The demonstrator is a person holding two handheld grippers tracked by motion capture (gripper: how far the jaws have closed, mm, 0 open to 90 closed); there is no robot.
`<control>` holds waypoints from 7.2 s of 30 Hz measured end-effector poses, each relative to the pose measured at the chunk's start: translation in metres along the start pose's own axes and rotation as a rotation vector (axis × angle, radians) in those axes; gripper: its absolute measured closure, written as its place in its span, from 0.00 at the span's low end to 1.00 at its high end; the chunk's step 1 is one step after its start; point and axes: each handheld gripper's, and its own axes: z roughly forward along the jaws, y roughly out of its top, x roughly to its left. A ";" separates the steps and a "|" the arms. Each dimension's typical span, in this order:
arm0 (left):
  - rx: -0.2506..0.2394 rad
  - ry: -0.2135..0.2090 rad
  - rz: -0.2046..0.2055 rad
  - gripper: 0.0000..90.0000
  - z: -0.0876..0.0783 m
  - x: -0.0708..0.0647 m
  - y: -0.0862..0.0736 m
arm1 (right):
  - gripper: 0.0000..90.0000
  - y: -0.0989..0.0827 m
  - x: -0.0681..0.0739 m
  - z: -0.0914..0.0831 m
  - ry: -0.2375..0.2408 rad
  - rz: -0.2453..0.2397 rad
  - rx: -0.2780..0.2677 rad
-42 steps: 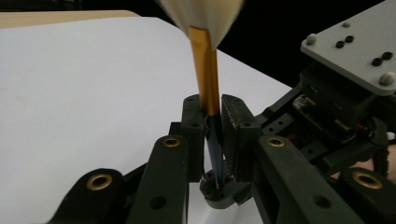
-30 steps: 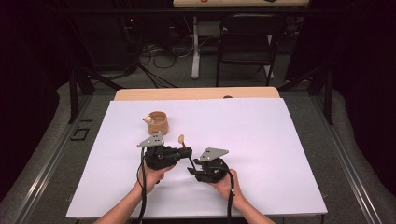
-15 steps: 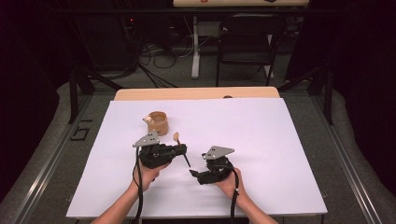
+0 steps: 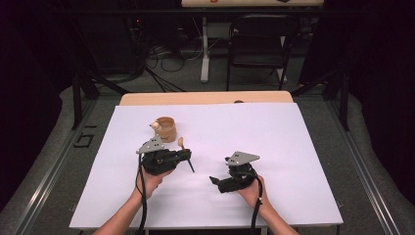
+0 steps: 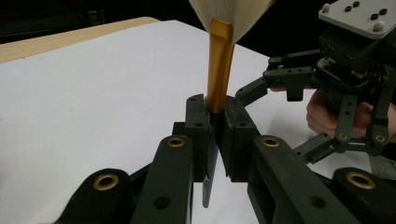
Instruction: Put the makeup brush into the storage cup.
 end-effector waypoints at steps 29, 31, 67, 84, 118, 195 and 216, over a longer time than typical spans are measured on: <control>0.034 0.087 0.067 0.92 -0.010 0.011 0.009 | 0.00 -0.008 -0.017 -0.029 -0.110 -0.007 -0.026; 0.038 0.092 0.074 0.92 -0.011 0.012 0.010 | 0.00 -0.010 -0.018 -0.033 -0.117 -0.004 -0.035; 0.108 0.151 0.105 0.92 -0.021 0.034 0.031 | 0.00 -0.032 -0.027 -0.065 -0.183 -0.004 -0.061; 0.128 0.182 0.099 0.92 -0.026 0.050 0.047 | 0.00 -0.034 -0.031 -0.064 -0.187 -0.001 -0.046; 0.143 0.209 0.130 0.92 -0.032 0.059 0.076 | 0.00 -0.033 -0.034 -0.068 -0.187 0.007 -0.066; 0.130 0.362 0.173 0.92 -0.014 0.098 0.091 | 0.00 -0.032 -0.033 -0.067 -0.182 -0.007 -0.070; 0.136 0.386 0.132 0.92 -0.005 0.108 0.080 | 0.00 -0.032 -0.033 -0.068 -0.184 -0.013 -0.069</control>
